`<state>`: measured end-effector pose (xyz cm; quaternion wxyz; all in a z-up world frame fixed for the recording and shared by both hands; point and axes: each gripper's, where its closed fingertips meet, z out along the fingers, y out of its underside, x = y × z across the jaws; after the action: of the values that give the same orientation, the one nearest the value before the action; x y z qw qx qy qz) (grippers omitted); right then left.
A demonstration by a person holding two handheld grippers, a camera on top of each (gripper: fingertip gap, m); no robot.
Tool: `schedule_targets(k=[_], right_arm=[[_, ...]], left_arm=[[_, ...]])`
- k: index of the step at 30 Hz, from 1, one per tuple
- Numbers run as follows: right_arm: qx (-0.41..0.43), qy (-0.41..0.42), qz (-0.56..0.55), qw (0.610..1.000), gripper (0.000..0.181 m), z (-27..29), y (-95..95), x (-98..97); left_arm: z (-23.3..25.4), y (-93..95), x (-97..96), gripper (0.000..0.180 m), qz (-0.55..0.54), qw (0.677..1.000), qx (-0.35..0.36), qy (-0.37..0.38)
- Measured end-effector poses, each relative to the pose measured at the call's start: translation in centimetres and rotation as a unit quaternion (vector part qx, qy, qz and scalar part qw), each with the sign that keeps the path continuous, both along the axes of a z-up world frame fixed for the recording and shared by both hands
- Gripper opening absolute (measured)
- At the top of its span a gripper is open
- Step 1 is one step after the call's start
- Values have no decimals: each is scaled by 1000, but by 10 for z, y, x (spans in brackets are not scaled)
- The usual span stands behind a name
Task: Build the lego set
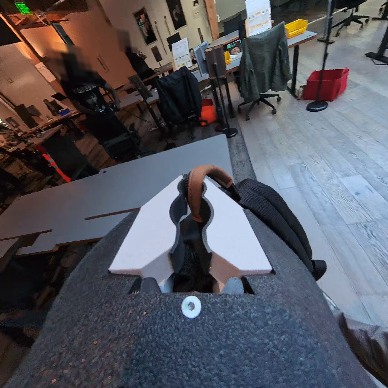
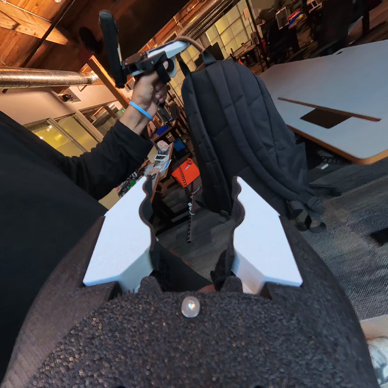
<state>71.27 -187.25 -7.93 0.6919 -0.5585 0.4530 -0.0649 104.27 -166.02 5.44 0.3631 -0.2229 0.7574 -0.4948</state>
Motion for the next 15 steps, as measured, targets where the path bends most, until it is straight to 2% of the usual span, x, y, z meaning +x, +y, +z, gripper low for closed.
schedule_targets(k=[6, 10, 15], right_arm=[[10, -10, 25, 1000, 74, 16, -101, 175], [-21, 8, 55, 998, 75, 12, -149, 281], [-29, 8, 56, 998, 75, 4, -198, 402]], left_arm=[[40, -42, 213, 3, 71, 997, 30, -27], [73, -53, 366, 3, 106, 993, 48, -34], [112, -90, 531, 3, 91, 991, 66, -75]])
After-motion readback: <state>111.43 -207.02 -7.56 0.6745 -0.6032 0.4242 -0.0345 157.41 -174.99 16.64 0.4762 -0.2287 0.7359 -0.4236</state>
